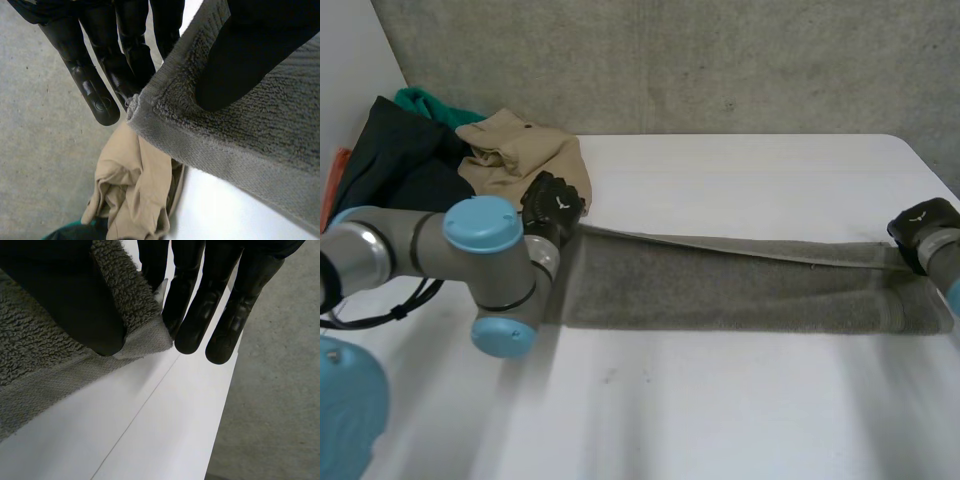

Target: Fold the laundry.

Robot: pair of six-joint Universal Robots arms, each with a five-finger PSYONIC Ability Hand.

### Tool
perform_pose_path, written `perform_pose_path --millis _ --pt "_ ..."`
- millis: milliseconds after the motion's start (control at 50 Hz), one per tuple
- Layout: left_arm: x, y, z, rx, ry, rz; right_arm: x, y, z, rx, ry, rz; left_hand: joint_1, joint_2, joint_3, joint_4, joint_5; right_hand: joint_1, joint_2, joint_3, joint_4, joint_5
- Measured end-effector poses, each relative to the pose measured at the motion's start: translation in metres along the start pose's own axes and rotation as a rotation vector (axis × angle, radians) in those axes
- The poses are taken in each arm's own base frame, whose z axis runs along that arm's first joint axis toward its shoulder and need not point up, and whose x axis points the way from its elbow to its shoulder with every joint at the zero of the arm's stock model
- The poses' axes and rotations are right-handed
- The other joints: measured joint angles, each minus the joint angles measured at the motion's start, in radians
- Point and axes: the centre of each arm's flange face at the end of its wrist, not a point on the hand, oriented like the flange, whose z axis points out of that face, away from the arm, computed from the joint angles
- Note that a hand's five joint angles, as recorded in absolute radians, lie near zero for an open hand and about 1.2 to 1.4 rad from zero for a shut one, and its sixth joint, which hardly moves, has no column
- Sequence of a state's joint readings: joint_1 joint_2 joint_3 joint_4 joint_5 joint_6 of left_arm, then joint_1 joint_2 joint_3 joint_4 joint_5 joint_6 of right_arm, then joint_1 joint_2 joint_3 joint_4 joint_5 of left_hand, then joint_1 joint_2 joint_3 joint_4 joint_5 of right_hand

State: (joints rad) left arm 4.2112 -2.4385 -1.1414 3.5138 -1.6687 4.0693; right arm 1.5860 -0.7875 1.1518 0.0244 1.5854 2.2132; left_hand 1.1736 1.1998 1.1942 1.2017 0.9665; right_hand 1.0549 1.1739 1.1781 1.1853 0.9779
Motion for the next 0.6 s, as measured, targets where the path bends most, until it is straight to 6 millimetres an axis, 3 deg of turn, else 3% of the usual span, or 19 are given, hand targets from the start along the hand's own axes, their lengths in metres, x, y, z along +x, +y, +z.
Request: perform_pose_path --millis 40,60,100,120,140,240,380,500,600 --pt "0.004 -0.001 0.006 0.015 -0.011 -0.001 -0.003 -0.001 0.006 0.000 0.017 -0.002 -0.018 -0.022 -0.022 -0.012 -0.010 -0.080 -0.094 -0.097 -0.105 -0.073" --pt "0.006 -0.002 0.009 0.024 -0.020 -0.002 -0.004 -0.003 0.008 0.002 0.028 -0.001 -0.187 -0.165 -0.165 -0.168 -0.160 -0.174 -0.213 -0.195 -0.202 -0.165" --pt "0.009 -0.004 0.013 0.042 -0.042 -0.004 -0.004 -0.007 0.012 0.011 0.061 0.009 -0.651 -0.592 -0.564 -0.577 -0.560 -0.174 -0.213 -0.195 -0.202 -0.165" --pt "0.009 -0.004 0.014 0.048 -0.052 -0.005 -0.003 -0.008 0.013 0.015 0.071 0.013 -0.651 -0.592 -0.564 -0.577 -0.560 -0.174 -0.213 -0.195 -0.202 -0.165" --pt "0.010 -0.006 0.015 0.055 -0.070 -0.006 -0.001 -0.014 0.013 0.030 0.099 0.026 -0.916 -0.879 -0.868 -0.887 -0.832 -0.744 -0.877 -0.863 -0.866 -0.818" --pt "0.005 -0.013 0.013 0.061 -0.127 -0.015 0.016 -0.033 0.002 0.094 0.173 0.088 -0.974 -0.993 -0.979 -0.996 -0.919 -0.831 -0.954 -0.967 -0.945 -0.907" --pt "-0.012 -0.022 -0.004 0.035 -0.172 -0.032 0.049 -0.054 -0.038 0.202 0.197 0.169 -0.974 -0.993 -0.979 -0.996 -0.919 -0.831 -0.954 -0.967 -0.945 -0.907" --pt "-0.017 -0.022 -0.024 0.015 -0.149 -0.042 0.056 -0.038 -0.065 0.198 0.114 0.178 -0.974 -0.993 -0.979 -0.996 -0.919 -0.831 -0.954 -0.967 -0.945 -0.907" --pt "-0.015 -0.019 -0.033 0.003 -0.124 -0.055 0.051 -0.017 -0.073 0.136 0.038 0.195 -0.974 -0.993 -0.979 -0.996 -0.919 -0.812 -0.927 -0.933 -0.930 -0.890"
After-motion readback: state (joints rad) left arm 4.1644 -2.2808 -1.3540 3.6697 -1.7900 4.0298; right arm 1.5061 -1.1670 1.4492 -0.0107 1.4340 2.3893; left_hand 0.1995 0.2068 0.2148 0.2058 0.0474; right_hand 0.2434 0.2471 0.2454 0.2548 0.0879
